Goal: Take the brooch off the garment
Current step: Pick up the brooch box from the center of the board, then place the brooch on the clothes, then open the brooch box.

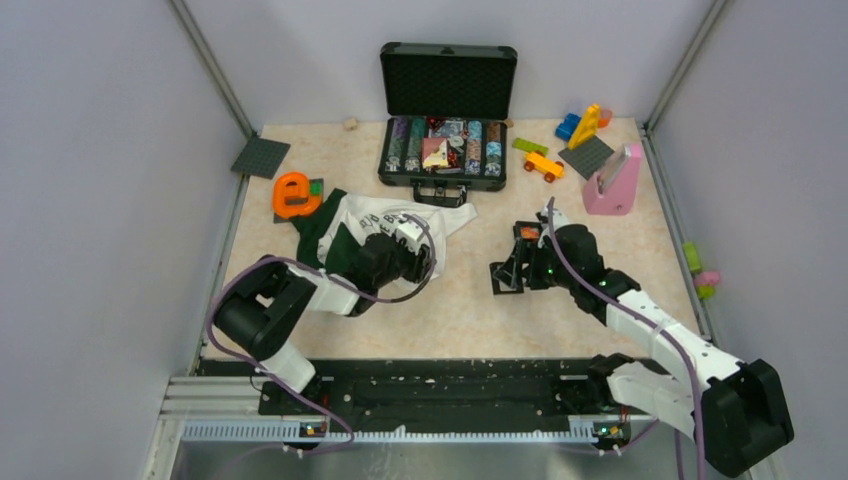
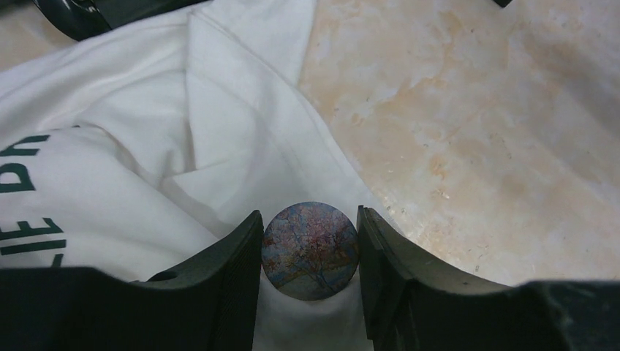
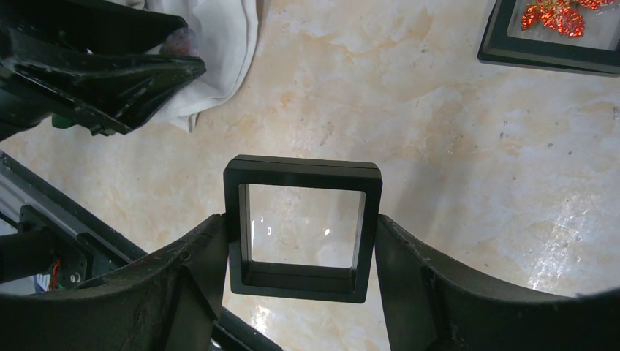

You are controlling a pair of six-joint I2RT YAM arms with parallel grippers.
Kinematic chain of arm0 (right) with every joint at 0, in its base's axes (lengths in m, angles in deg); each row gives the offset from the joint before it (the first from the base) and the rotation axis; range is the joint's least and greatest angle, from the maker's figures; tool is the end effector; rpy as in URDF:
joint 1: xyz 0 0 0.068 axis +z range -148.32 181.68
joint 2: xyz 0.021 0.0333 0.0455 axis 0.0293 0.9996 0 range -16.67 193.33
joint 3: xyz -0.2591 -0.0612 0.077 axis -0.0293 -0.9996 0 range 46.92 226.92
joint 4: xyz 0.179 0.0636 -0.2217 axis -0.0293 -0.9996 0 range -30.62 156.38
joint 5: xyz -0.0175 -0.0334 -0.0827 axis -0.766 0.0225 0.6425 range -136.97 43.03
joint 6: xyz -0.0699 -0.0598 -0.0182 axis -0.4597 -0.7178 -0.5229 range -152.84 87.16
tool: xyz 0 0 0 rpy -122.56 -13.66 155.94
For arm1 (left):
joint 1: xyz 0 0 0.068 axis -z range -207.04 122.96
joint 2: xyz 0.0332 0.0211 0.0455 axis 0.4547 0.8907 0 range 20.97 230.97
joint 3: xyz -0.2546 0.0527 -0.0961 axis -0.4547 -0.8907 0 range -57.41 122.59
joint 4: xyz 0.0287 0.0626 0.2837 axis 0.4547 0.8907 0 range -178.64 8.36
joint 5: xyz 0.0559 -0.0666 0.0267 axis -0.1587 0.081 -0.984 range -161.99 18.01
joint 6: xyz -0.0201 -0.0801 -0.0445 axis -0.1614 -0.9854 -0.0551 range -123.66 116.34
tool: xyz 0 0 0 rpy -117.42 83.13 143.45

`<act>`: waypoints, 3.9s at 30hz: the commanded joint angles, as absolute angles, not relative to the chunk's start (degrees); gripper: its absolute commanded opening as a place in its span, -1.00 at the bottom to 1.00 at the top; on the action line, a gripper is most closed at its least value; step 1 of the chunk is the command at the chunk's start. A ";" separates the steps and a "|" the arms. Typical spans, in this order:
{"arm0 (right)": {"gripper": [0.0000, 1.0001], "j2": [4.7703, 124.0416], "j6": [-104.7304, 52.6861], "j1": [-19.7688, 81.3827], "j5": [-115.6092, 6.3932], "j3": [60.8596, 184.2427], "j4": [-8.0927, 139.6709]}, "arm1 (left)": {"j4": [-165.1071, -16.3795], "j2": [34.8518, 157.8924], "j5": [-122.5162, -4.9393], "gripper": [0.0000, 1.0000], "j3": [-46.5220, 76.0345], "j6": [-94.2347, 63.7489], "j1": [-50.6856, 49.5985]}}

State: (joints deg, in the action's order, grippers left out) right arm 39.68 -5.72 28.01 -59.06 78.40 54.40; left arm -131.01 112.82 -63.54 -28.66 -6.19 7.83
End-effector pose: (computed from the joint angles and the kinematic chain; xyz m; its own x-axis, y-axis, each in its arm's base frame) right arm 0.2372 0.1372 0.1808 -0.7446 0.1287 -0.6550 -0.2748 0.8351 0.4765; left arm 0.2842 -0.2133 0.1059 -0.3200 0.1699 -0.9320 0.6648 0.7412 -0.0931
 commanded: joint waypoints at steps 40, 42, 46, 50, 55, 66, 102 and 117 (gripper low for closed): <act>-0.26 38.37 38.40 25.37 -88.22 77.38 105.31 | -153.67 83.79 -40.05 0.95 -30.28 -74.86 9.41; -0.26 38.34 39.48 25.38 -88.11 77.25 106.23 | -155.08 85.80 -38.11 0.91 -29.23 -76.76 9.46; -0.25 38.80 41.93 25.48 -88.31 76.72 109.11 | -155.87 88.72 -36.06 0.88 -27.81 -78.62 10.04; -0.25 39.54 43.69 25.66 -88.64 76.08 111.78 | -156.52 90.41 -36.42 0.91 -27.03 -79.41 10.76; -0.25 40.16 43.48 26.59 -88.29 75.72 112.43 | -158.38 92.41 -37.03 0.96 -25.59 -80.01 11.78; -0.25 40.48 43.38 27.13 -88.00 74.96 113.86 | -156.31 94.71 -37.22 0.96 -24.38 -79.58 13.29; -0.25 39.38 42.82 27.53 -86.50 73.55 111.97 | -152.83 95.95 -38.61 0.81 -23.31 -77.40 13.27; 0.35 37.86 39.99 28.29 -87.12 73.45 109.46 | -151.52 97.38 -37.34 0.16 -22.46 -76.67 13.22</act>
State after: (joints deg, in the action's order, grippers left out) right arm 39.60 41.73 27.13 -86.39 73.31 108.78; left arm -149.87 96.62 -38.73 -25.25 -77.75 13.08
